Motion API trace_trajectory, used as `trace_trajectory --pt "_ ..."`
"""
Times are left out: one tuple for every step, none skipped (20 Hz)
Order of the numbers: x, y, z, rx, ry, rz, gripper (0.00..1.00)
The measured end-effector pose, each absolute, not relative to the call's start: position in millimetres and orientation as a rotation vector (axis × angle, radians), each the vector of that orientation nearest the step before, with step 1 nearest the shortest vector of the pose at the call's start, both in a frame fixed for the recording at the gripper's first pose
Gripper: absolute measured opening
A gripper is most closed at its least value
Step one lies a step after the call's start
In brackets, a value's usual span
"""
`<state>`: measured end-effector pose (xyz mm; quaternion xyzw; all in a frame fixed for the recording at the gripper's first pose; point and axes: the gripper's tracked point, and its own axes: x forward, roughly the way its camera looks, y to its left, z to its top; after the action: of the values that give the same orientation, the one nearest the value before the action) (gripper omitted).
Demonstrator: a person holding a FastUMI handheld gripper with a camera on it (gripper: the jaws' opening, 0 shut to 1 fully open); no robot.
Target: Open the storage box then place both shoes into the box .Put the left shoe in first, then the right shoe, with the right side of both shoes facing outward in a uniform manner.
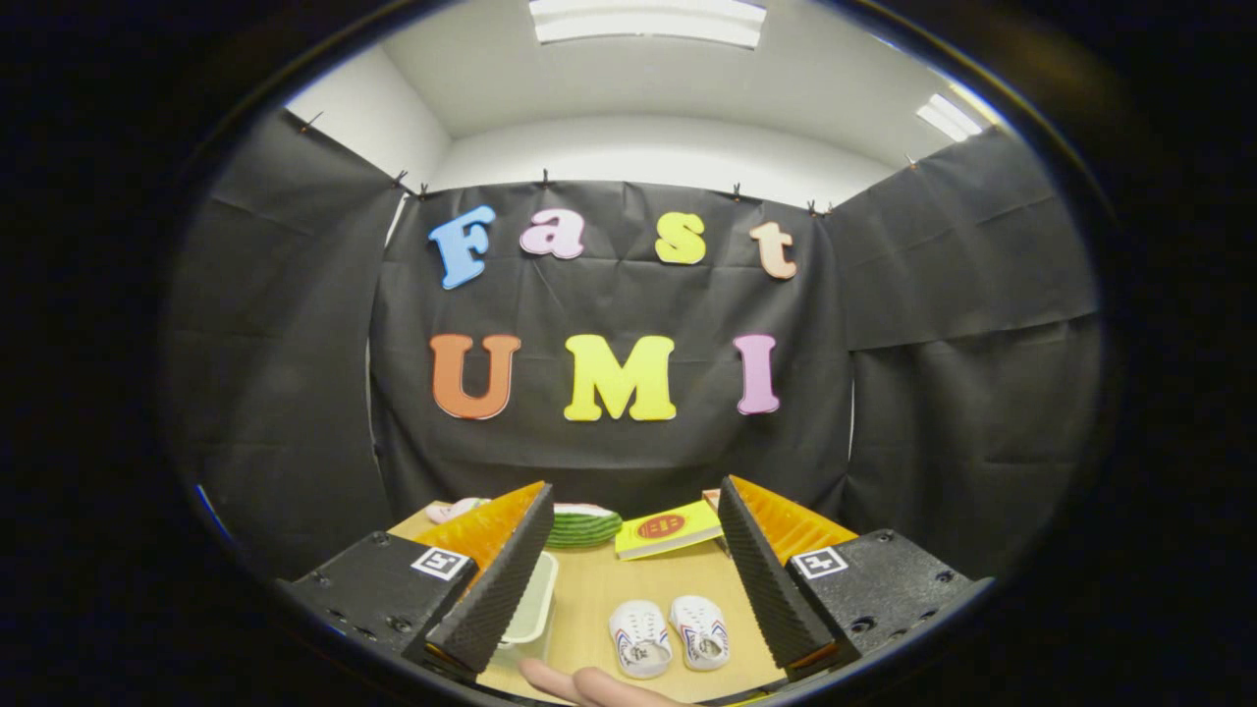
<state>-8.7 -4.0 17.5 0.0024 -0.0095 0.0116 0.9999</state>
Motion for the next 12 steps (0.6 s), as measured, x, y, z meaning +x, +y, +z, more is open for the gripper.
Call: trace_trajectory --pt "-8 -5 16 0.004 -0.018 0.019 1.0" --pt "-8 -7 16 0.003 -0.017 0.018 1.0" --pt "-7 -7 14 0.004 -0.016 0.018 1.0" --pt "-6 -8 14 0.003 -0.015 0.018 1.0" --pt "-4 -6 13 0.002 -0.014 0.021 1.0" --pt "-3 -6 12 0.0 -0.01 0.022 1.0" --pt "-2 -5 12 0.001 -0.008 0.025 1.0" --pt "-1 -5 12 0.003 -0.008 0.03 1.0" --pt "-1 -4 11 0.004 -0.007 0.036 1.0" --pt "1 -4 10 0.005 -0.002 0.041 1.0" --pt "2 -4 6 0.007 0.008 0.049 1.0" --pt "5 -4 3 0.01 0.02 0.058 1.0"
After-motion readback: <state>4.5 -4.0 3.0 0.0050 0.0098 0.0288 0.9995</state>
